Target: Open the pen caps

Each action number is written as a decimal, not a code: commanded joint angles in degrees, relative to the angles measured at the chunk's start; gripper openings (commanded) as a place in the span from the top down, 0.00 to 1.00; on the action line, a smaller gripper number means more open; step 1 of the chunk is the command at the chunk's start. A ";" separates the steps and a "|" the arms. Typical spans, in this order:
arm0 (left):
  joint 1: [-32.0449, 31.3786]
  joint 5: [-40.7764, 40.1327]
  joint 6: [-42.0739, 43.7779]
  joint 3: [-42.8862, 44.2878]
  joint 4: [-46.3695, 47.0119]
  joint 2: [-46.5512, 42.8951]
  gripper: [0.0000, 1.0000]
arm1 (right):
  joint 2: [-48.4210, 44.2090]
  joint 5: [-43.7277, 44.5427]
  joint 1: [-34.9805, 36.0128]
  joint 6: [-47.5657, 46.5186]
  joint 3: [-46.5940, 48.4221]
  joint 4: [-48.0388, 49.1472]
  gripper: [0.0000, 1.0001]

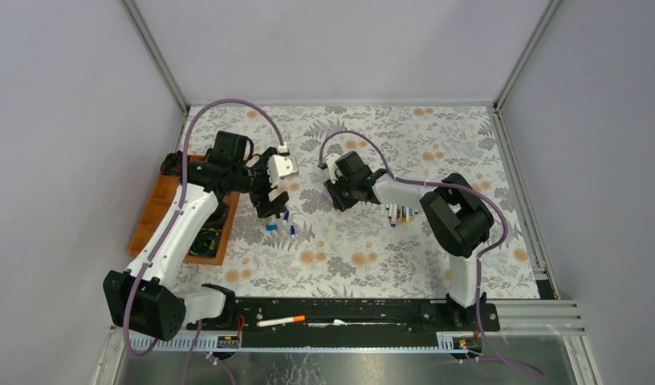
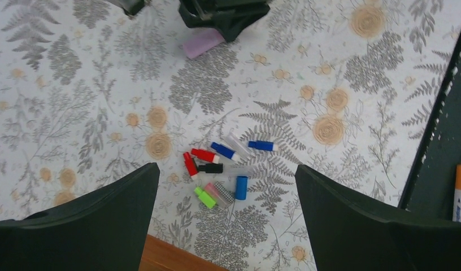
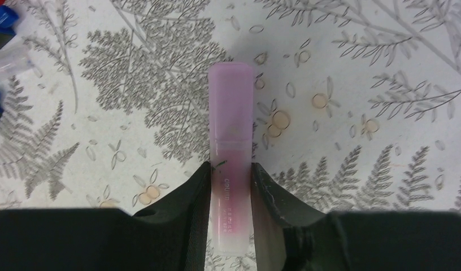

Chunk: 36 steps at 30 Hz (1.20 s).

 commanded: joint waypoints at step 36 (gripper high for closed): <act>-16.00 1.63 17.84 -9.09 -1.66 -1.38 0.34 | -13.20 -61.14 1.26 31.73 -1.47 -1.49 1.00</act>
